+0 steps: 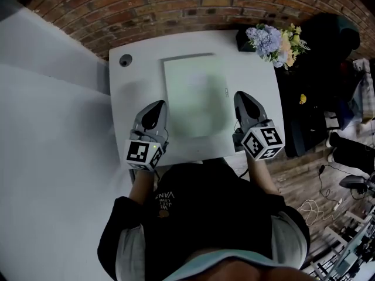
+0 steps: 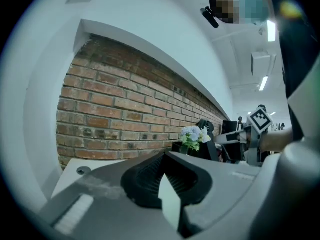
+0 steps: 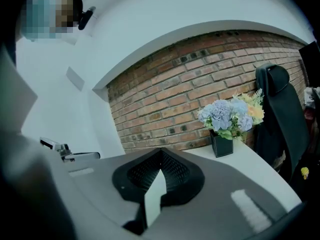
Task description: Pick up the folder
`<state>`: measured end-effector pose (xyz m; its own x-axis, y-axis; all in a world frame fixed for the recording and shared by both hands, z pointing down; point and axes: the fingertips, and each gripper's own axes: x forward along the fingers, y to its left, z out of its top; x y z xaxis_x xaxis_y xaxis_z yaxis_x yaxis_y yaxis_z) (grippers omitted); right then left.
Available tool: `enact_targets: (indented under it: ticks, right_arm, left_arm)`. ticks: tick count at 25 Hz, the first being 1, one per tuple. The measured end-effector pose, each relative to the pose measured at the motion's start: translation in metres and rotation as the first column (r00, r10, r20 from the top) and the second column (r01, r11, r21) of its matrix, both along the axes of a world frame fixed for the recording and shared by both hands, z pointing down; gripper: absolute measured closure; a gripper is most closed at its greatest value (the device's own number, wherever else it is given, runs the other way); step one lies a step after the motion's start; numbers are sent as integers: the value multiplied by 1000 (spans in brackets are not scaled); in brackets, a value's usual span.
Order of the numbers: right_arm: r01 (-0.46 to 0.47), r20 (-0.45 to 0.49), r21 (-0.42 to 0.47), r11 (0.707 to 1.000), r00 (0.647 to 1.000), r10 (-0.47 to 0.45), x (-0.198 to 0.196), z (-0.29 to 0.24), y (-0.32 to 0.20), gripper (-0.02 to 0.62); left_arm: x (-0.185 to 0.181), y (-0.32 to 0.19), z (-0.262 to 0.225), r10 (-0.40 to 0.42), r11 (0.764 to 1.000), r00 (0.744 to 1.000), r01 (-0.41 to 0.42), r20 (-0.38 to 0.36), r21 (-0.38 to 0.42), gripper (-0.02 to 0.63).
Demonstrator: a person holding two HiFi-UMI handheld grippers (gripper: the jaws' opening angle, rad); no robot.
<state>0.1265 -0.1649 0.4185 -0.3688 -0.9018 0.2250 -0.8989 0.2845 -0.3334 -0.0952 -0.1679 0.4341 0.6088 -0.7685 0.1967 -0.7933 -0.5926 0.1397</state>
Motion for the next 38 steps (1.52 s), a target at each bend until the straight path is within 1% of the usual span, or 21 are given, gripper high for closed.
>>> enact_targets:
  ticks: [11, 15, 21, 25, 29, 33, 35, 38]
  right_arm:
    - [68, -3, -101, 993, 998, -69, 5, 44, -18, 597]
    - [83, -26, -122, 989, 996, -87, 5, 60, -26, 597]
    - [111, -41, -176, 978, 992, -120, 6, 88, -33, 597]
    - [133, -54, -223, 966, 987, -148, 5, 104, -36, 597]
    - [138, -55, -254, 957, 986, -157, 5, 115, -37, 597]
    - [144, -57, -279, 950, 985, -165, 6, 124, -41, 574]
    - [143, -56, -294, 945, 984, -167, 7, 128, -42, 551]
    - [143, -54, -316, 938, 984, -169, 9, 133, -44, 494]
  left_arm:
    - [1, -7, 35, -75, 994, 997, 77, 21, -82, 606]
    - [-1, -9, 49, -98, 989, 995, 100, 23, -111, 606]
    - [0, -13, 73, -109, 979, 993, 114, 39, -170, 606]
    - [-1, -16, 87, -123, 968, 991, 131, 48, -213, 606]
    - [-1, -19, 98, -134, 957, 989, 145, 59, -253, 606]
    - [-2, -22, 108, -141, 944, 988, 154, 66, -292, 606]
    - [-1, -24, 112, -137, 938, 988, 152, 67, -312, 604]
    - [0, -27, 117, -135, 926, 989, 149, 64, -346, 551]
